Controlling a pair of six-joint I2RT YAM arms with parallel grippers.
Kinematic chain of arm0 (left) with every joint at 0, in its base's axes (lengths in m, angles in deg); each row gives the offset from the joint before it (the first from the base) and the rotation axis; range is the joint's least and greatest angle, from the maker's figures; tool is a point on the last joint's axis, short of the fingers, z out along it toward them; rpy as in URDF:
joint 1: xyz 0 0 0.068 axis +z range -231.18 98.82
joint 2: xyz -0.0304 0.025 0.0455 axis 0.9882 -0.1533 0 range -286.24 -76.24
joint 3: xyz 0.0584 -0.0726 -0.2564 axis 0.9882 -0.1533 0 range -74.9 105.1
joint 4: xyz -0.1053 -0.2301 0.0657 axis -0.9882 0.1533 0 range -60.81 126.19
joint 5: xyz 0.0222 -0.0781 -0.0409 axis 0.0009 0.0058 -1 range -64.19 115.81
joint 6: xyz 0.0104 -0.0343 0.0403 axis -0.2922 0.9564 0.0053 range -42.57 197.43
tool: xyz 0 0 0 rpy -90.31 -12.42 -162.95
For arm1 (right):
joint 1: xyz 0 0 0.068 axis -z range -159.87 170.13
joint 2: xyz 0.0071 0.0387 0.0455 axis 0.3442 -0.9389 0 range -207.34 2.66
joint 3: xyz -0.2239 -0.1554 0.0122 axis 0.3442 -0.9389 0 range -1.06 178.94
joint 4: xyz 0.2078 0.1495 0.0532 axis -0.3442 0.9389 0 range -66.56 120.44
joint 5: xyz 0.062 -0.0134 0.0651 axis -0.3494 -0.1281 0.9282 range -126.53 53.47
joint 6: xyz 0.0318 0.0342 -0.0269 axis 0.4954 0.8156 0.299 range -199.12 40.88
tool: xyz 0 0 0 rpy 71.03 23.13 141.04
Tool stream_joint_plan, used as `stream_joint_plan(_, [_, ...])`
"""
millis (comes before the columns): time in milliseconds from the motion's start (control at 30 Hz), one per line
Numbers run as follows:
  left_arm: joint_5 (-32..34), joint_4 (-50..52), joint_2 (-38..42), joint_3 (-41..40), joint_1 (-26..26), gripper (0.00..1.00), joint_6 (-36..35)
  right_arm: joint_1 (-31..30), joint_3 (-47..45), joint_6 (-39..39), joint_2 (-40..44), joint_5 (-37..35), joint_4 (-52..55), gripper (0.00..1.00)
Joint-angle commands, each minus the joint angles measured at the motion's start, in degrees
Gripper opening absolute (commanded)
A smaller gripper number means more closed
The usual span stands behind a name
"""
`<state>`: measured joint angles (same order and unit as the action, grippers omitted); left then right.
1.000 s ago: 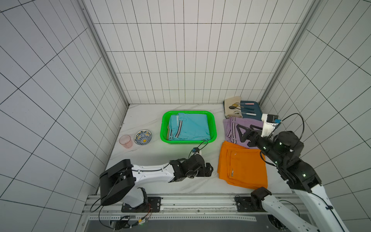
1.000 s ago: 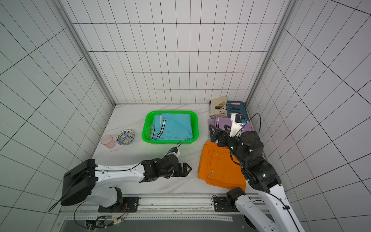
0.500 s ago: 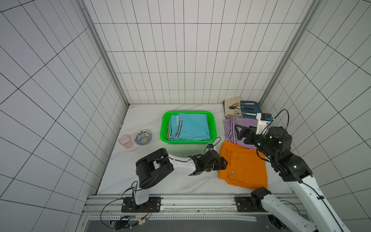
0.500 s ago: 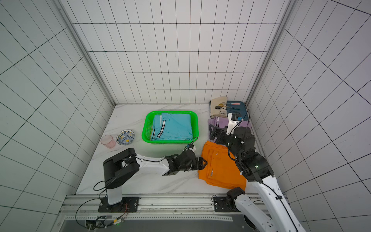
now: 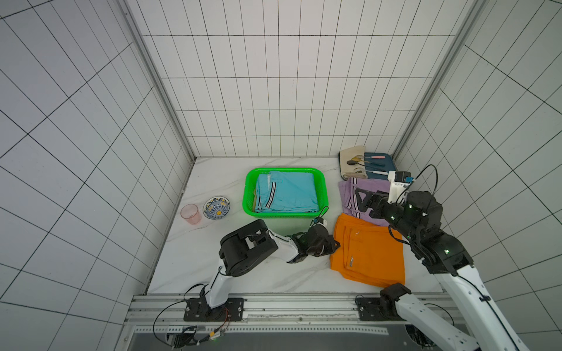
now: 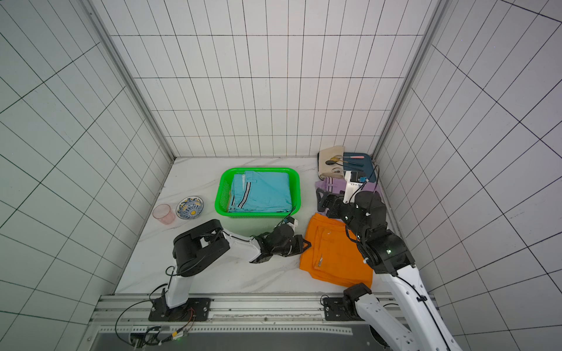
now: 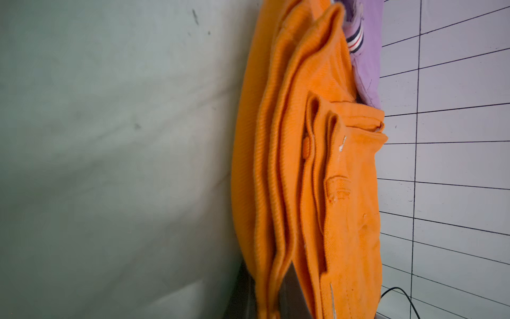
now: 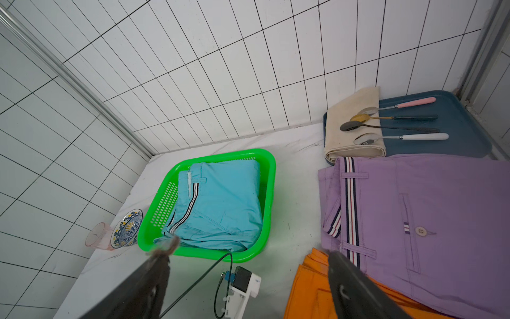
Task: Put the folded long pants in the basket
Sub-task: Move the long pant to the center of the board, then pick up the long pant at the center of the board.
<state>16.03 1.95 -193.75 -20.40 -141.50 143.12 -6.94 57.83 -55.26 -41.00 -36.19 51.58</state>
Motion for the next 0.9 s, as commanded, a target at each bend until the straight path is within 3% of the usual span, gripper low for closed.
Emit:
stream_joint_plan(0, [0.6, 2.8, 3.3, -10.8, 3.5, 0.0, 1.0, 0.8, -1.6, 0.5, -0.5, 1.7, -0.1, 0.92])
stream_joint_plan(167, [2.3, 4.2, 19.7, -25.1, 8.0, 0.0, 0.7, 1.0, -2.4, 2.2, -3.5, 4.9, -1.3, 0.9])
stream_joint_plan(267, [5.0, 16.0, 32.6, -28.9, 11.0, 0.0, -1.0, 1.0, -6.4, 5.2, -3.2, 6.3, -5.0, 0.87])
stream_joint_plan(400, [13.8, 38.4, 51.6, -29.5, 13.8, 0.0, -2.9, 1.0, -15.9, 9.9, -1.5, 8.4, -11.6, 0.86])
stream_joint_plan(500, [16.1, 44.3, 61.4, -32.0, 17.6, 0.0, -5.6, 1.0, -22.8, 12.2, -1.9, 7.9, -14.9, 0.86])
stream_joint_plan(667, [9.0, 50.4, 69.5, -34.1, 28.8, 0.0, -10.2, 1.1, -27.0, 15.4, -7.6, 11.5, -19.0, 0.86])
stream_joint_plan(867, [5.5, 51.7, 70.7, -35.3, 34.4, 0.0, -13.1, 1.0, -31.4, 21.4, -23.0, 26.3, -33.2, 0.83])
